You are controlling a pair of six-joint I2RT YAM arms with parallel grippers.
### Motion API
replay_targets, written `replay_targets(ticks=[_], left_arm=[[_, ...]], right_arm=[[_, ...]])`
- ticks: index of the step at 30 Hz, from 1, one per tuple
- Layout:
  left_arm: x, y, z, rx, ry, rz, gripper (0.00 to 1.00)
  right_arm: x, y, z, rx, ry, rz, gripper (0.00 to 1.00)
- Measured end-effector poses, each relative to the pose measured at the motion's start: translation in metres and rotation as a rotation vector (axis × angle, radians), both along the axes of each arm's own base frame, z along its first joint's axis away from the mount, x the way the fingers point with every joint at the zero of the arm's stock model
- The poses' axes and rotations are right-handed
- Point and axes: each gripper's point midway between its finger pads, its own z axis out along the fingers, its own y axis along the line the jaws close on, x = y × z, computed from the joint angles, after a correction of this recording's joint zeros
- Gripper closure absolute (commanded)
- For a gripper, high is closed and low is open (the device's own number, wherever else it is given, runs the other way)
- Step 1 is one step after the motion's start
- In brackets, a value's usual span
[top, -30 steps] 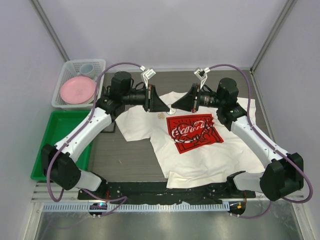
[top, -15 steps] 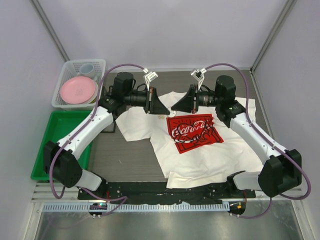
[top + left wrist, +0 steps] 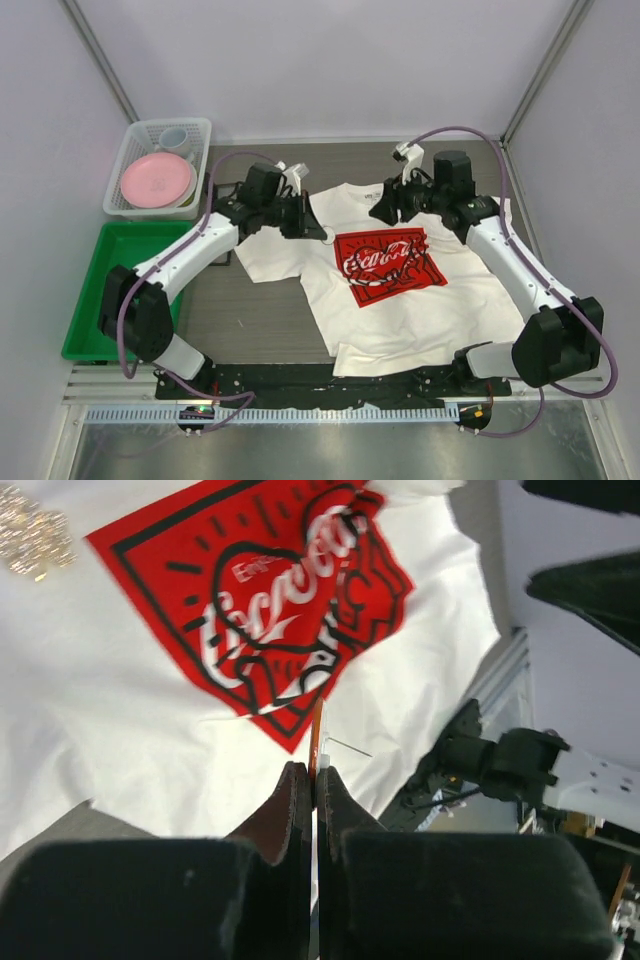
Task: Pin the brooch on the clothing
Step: Smooth out the clothing with brooches at the center of the board.
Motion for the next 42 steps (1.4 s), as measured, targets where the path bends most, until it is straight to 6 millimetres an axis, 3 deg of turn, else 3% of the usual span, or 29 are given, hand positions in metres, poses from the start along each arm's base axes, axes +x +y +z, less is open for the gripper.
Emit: replay_targets(ticks=[4, 9, 17, 25, 30, 36, 42], left_arm=[[0.019, 0.019, -0.052, 0.121, 0.107, 0.115, 1.00], [0.033, 0.051, -0.110, 0.275, 0.208, 0.232, 1.00], [0.051, 0.077, -0.169, 0.384, 0.322, 0.308, 1.00], [0.096, 0.075, -0.169, 0.358, 0.329, 0.340, 1.00], [0.122, 0.078, -0.169, 0.350, 0.319, 0.364, 1.00], [0.129, 0.085, -0.169, 0.360, 0.306, 0.372, 1.00], [0.128, 0.095, -0.169, 0.365, 0.291, 0.367, 1.00]], right_arm=[[-0.018, -0.024, -0.050, -0.205, 0.053, 0.031, 0.45], [-0.053, -0.042, -0.095, -0.386, 0.145, 0.155, 0.48], [-0.129, -0.033, -0.181, -0.542, 0.403, 0.406, 0.51], [-0.164, -0.012, -0.224, -0.610, 0.558, 0.554, 0.53], [-0.173, 0.020, -0.222, -0.584, 0.609, 0.628, 0.53], [-0.193, 0.064, -0.220, -0.515, 0.666, 0.724, 0.52], [-0.209, 0.072, -0.214, -0.492, 0.695, 0.764, 0.43]])
